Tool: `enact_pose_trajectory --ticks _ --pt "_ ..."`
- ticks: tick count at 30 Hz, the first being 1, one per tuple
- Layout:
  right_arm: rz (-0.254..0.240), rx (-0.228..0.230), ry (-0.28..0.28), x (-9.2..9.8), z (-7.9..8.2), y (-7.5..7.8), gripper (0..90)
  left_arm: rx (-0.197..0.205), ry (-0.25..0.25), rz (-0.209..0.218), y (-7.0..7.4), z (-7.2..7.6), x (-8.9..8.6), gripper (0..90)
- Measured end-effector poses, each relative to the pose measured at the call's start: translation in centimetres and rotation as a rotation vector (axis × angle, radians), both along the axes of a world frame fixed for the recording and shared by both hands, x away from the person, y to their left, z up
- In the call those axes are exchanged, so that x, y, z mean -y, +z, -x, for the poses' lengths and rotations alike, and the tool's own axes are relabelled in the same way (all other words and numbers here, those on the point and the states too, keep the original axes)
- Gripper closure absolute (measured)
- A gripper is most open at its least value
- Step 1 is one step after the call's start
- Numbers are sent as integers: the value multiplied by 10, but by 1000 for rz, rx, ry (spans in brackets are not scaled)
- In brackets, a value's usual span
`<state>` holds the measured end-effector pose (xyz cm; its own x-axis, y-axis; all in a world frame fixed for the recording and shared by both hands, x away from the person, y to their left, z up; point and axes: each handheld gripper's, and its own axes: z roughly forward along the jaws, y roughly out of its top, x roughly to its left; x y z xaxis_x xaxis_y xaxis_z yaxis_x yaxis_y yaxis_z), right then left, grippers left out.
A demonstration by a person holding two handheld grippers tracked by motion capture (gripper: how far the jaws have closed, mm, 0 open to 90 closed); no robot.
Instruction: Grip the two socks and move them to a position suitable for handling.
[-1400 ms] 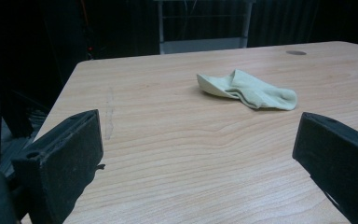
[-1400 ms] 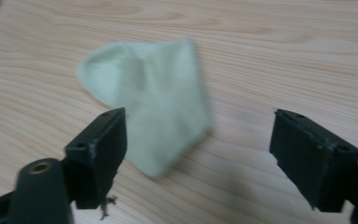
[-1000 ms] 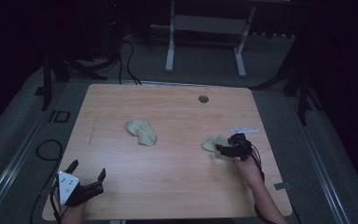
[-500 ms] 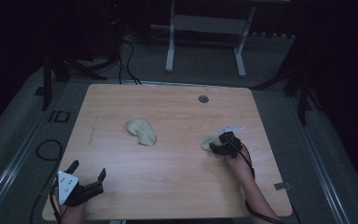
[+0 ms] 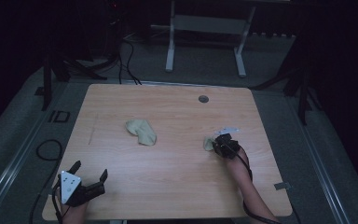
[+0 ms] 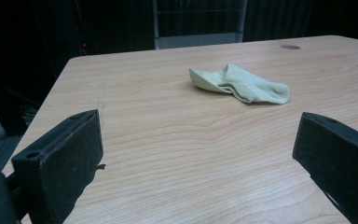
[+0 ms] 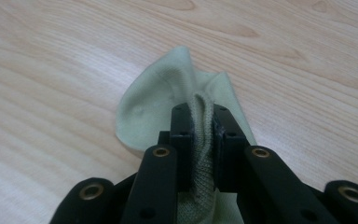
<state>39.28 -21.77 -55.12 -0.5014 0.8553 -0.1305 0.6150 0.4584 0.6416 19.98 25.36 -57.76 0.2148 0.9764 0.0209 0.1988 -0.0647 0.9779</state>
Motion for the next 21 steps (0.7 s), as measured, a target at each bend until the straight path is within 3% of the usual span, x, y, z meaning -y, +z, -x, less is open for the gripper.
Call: enact_pose_trajectory --ticks 7,14,18,20,21 --pt "-41 50 66 -7 20 28 816 0 -1 -2 1 1 1 15" --pt "-82 108 136 -21 50 62 816 -6 -7 -6 1 1 1 15" --pt "-108 116 169 -26 66 73 815 -1 -15 -14 2 2 2 15" --pt "-122 119 200 -33 82 77 815 0 -17 -2 3 2 3 15" --pt "-129 118 220 -37 89 77 815 -1 -22 33 4 2 3 15"
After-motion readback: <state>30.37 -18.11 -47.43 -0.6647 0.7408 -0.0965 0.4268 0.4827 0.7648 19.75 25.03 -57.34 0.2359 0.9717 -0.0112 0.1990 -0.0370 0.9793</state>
